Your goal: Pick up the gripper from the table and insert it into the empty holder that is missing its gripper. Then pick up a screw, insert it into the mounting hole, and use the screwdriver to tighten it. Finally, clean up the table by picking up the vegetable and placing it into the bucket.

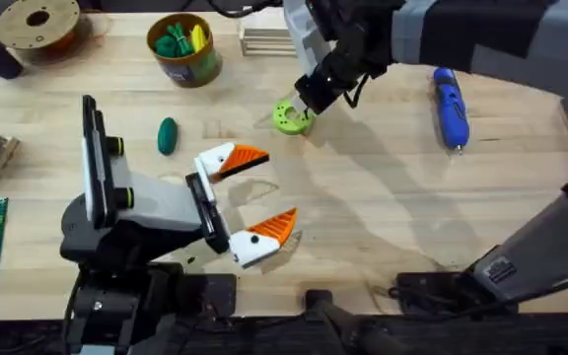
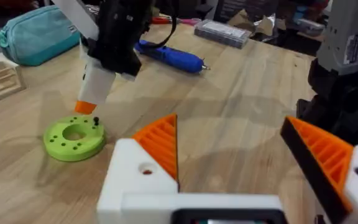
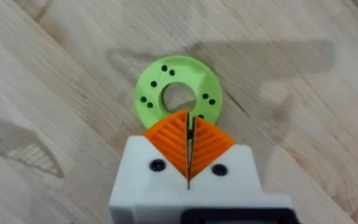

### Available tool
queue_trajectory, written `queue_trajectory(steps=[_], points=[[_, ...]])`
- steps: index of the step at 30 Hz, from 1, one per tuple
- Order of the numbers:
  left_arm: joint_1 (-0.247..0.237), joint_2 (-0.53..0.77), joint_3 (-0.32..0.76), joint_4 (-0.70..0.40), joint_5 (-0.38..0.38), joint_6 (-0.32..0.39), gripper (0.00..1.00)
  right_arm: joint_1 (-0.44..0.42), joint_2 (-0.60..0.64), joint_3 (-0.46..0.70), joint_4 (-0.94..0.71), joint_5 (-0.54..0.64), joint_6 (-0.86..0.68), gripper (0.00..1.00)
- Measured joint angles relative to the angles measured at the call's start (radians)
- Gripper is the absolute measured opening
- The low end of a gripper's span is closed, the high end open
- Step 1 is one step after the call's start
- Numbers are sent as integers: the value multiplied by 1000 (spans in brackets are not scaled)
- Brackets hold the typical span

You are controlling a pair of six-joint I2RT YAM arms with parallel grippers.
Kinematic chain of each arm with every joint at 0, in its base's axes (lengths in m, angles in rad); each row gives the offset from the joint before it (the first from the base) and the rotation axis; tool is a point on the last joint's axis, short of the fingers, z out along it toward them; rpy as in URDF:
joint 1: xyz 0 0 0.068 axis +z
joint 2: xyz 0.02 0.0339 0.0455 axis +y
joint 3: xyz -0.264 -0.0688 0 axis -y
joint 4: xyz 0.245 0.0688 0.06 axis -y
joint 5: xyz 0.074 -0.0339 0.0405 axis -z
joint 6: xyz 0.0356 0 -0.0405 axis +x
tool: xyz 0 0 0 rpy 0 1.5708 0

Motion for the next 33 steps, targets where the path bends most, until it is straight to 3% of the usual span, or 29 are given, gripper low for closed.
queue_trajectory(steps=[14,20,33], points=[[0,0,0,0,0,0,986,0,0,5,-55,0,0,6],[0,0,0,0,0,0,986,0,0,5,-75,3,0,224],[0,0,0,0,0,0,986,0,0,5,-58,3,-5,270]])
